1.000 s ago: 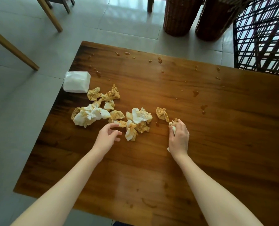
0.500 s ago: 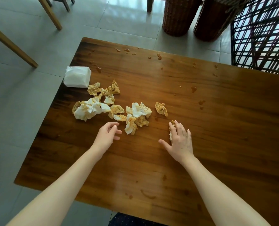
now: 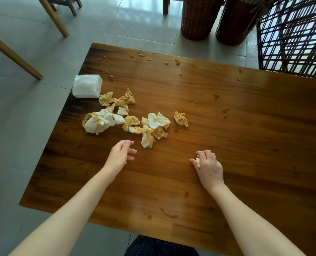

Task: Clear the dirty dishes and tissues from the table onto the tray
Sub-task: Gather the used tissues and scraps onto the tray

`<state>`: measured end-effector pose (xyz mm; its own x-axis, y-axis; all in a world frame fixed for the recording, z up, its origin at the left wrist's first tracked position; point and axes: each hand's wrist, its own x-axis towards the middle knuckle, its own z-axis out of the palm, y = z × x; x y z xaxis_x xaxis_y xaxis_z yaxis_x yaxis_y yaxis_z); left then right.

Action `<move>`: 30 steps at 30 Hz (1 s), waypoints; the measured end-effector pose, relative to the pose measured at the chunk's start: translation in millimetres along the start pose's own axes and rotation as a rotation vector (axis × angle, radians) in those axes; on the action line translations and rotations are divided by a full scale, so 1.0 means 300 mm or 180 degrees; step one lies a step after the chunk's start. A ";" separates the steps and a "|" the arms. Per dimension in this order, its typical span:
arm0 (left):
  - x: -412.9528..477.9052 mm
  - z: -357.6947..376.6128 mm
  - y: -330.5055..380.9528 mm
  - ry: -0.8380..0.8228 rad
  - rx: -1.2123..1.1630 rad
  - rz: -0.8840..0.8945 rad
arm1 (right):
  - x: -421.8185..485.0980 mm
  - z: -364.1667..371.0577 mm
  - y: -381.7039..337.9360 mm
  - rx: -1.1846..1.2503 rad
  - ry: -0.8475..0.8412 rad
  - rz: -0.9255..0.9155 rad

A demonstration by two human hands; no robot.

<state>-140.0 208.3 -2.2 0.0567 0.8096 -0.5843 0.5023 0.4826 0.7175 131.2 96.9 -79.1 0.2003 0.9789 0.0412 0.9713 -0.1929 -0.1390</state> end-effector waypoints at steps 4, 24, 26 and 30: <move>0.000 0.011 0.027 -0.0038 0.0007 0.0077 | -0.003 -0.030 -0.006 0.0467 0.0069 0.0463; 0.276 0.161 0.233 -0.0881 0.4010 0.1418 | 0.177 -0.150 0.061 0.2136 -0.0100 0.1801; 0.297 0.160 0.229 -0.0984 0.4155 0.1467 | 0.174 -0.145 0.082 0.2122 -0.0094 0.1845; 0.311 0.152 0.221 -0.0987 0.3786 0.1635 | 0.159 -0.128 0.115 0.2106 -0.0091 0.1941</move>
<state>-62.0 300.5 -26.6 0.5783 0.6249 -0.5244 0.7987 -0.5647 0.2079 179.2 134.3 -44.1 0.6450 0.7222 -0.2498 0.4230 -0.6097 -0.6703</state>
